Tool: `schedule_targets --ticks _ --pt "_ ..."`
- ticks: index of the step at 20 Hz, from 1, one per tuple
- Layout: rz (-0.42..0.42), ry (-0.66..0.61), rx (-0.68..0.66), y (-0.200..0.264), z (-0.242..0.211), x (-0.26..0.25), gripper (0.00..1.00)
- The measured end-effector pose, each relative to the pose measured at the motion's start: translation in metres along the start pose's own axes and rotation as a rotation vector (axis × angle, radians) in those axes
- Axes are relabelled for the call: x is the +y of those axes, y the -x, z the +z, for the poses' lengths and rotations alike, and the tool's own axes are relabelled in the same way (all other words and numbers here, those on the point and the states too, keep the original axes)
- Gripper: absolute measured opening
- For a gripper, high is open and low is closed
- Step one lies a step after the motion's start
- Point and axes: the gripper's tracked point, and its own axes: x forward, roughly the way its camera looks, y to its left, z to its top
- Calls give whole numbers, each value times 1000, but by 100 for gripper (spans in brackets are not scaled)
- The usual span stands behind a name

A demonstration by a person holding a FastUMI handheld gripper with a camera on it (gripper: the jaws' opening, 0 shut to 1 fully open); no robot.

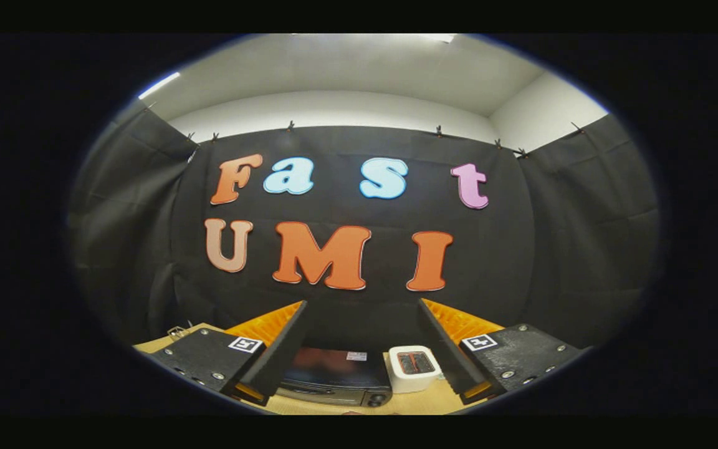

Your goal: Open the toaster oven, put the food inside, and close the toaster oven door.

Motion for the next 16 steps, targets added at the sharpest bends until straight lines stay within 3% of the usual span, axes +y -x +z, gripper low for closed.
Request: schedule_targets --ticks 9,16 --pt "104 48 206 -27 -109 61 100" --pt "202 49 490 -34 -229 119 100"
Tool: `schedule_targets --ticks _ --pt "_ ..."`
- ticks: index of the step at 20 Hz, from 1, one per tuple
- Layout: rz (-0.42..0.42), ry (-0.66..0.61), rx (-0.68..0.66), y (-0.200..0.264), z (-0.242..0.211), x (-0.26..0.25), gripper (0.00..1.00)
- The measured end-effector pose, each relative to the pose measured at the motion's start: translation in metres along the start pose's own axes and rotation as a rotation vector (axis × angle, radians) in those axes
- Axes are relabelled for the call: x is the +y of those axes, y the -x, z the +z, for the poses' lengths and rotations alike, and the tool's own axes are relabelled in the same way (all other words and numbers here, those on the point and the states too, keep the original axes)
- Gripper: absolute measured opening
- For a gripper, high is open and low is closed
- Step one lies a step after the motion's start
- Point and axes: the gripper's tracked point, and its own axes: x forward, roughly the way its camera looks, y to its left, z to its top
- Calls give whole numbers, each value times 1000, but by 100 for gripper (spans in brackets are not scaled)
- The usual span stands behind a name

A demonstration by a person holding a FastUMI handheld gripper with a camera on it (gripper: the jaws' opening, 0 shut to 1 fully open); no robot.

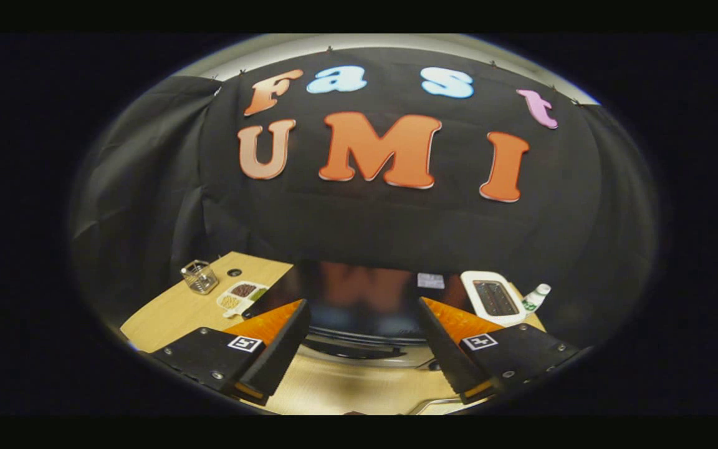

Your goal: Open the toaster oven, put the food inside, and close the toaster oven door.

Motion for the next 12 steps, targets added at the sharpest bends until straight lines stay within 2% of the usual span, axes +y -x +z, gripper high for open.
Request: schedule_targets --ticks 9,10,12 --pt "-20 -52 141 -39 -57 11 100" --pt "-17 -60 94 -43 -48 11 100" --pt "-11 -57 99 -36 -52 11 100"
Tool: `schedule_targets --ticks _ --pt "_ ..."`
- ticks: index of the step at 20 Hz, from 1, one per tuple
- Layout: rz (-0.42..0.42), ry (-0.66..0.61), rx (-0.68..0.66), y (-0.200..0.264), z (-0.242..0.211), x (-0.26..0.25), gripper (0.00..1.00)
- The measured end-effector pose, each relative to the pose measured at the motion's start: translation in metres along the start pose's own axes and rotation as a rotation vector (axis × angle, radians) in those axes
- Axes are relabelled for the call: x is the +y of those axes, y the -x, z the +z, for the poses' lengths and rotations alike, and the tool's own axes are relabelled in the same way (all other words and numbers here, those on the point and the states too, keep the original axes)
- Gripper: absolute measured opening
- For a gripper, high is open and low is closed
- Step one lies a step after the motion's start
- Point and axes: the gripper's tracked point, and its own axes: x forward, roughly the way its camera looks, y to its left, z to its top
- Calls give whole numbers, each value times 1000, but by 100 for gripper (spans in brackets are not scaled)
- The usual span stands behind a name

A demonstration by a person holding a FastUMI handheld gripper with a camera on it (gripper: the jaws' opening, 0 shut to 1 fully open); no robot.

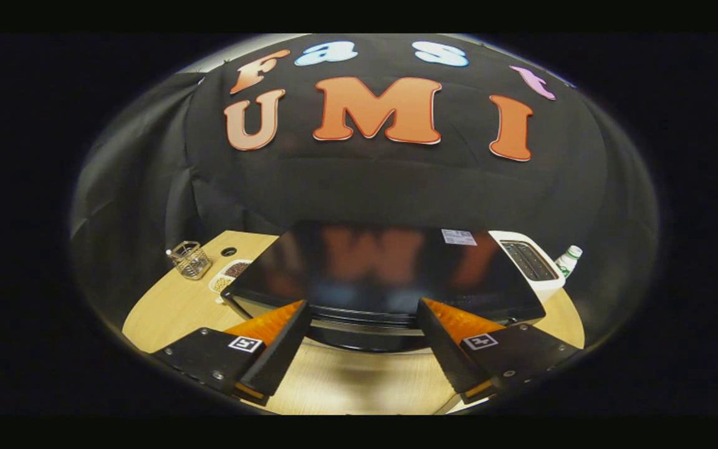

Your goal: Open the toaster oven, put the food inside, and close the toaster oven door.

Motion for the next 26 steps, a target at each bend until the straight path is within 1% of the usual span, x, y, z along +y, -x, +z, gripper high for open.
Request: schedule_targets --ticks 1,3,4,6,7,9,13,18,21,24,26 --pt "-11 7 6 -1 -4 0 100" --pt "-18 4 -29 0 -2 1 99" --pt "-17 5 -43 4 -3 2 97" --pt "26 -47 -36 14 -11 10 89" --pt "36 -36 -55 15 -13 12 86" --pt "61 -15 -49 23 -22 15 85" --pt "114 2 8 44 -49 19 84" --pt "167 -23 164 66 -104 26 84" --pt "197 -45 242 69 -131 30 84" --pt "222 -59 287 69 -144 32 84" --pt "219 -88 329 65 -159 31 84"
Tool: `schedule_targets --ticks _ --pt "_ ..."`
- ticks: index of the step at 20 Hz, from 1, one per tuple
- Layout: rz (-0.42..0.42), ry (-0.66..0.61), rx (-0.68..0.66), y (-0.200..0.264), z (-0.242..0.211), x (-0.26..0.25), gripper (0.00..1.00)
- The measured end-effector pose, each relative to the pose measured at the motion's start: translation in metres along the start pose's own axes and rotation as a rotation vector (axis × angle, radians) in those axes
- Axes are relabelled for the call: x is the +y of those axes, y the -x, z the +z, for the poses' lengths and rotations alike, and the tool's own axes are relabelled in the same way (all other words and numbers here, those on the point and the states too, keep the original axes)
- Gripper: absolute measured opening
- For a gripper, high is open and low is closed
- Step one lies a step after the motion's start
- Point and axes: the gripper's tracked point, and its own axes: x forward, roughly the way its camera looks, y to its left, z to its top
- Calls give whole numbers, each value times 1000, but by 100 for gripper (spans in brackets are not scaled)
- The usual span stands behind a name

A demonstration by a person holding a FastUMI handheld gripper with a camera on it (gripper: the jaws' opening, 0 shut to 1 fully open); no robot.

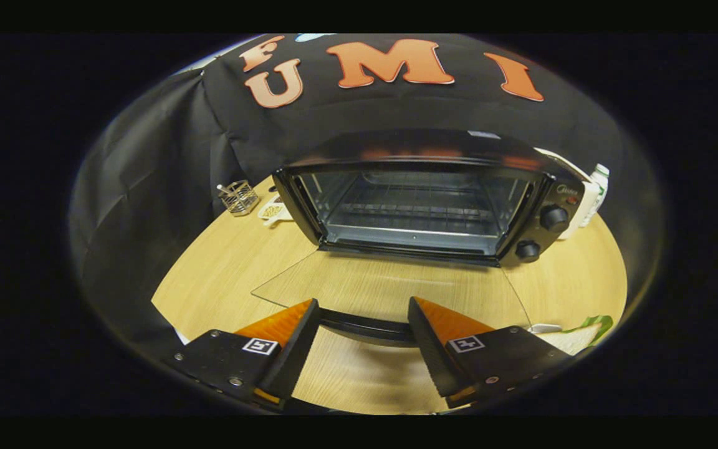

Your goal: Open the toaster oven, put the food inside, and close the toaster oven door.

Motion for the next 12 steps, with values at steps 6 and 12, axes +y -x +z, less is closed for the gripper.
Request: schedule_targets --ticks 6,12 --pt "-12 -112 146 -28 -40 -6 81" --pt "-31 -97 120 -34 -34 -7 80"
